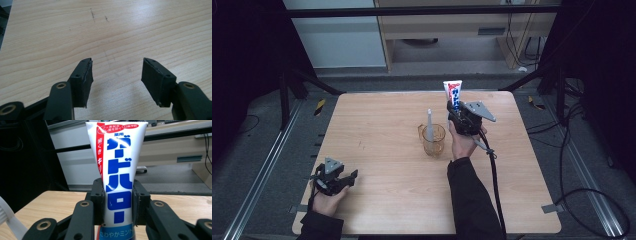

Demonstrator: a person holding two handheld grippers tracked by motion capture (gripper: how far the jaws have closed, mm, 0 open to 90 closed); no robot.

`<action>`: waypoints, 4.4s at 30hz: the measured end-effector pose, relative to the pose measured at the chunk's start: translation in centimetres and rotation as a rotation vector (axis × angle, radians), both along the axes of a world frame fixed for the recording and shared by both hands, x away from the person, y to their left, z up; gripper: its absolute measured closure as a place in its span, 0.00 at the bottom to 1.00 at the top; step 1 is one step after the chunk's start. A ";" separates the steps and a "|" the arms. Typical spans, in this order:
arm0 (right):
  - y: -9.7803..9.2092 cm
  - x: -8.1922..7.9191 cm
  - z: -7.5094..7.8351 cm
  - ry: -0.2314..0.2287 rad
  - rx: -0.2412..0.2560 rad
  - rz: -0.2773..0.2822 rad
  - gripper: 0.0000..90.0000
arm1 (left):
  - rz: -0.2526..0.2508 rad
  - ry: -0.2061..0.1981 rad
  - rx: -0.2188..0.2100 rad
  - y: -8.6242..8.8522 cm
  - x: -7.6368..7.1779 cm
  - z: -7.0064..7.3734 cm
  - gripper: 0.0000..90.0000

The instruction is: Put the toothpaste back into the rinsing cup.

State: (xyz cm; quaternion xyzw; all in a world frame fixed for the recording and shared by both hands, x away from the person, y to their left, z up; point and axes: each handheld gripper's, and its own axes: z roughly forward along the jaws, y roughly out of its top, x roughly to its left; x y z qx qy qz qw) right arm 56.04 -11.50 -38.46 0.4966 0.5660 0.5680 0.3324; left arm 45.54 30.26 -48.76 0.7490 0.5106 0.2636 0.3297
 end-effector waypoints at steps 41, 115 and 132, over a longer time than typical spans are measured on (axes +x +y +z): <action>3.5 1.5 -2.8 0.032 0.003 0.074 0.76 | 0.002 -0.006 -0.005 0.0 0.0 0.0 0.46; 1.6 -0.8 -4.1 0.201 -0.208 0.219 0.65 | 0.003 -0.004 0.002 0.0 0.0 0.0 0.46; -4.0 -3.8 -2.5 0.230 -0.232 0.168 0.49 | 0.003 -0.005 0.004 -0.2 -0.1 0.0 0.46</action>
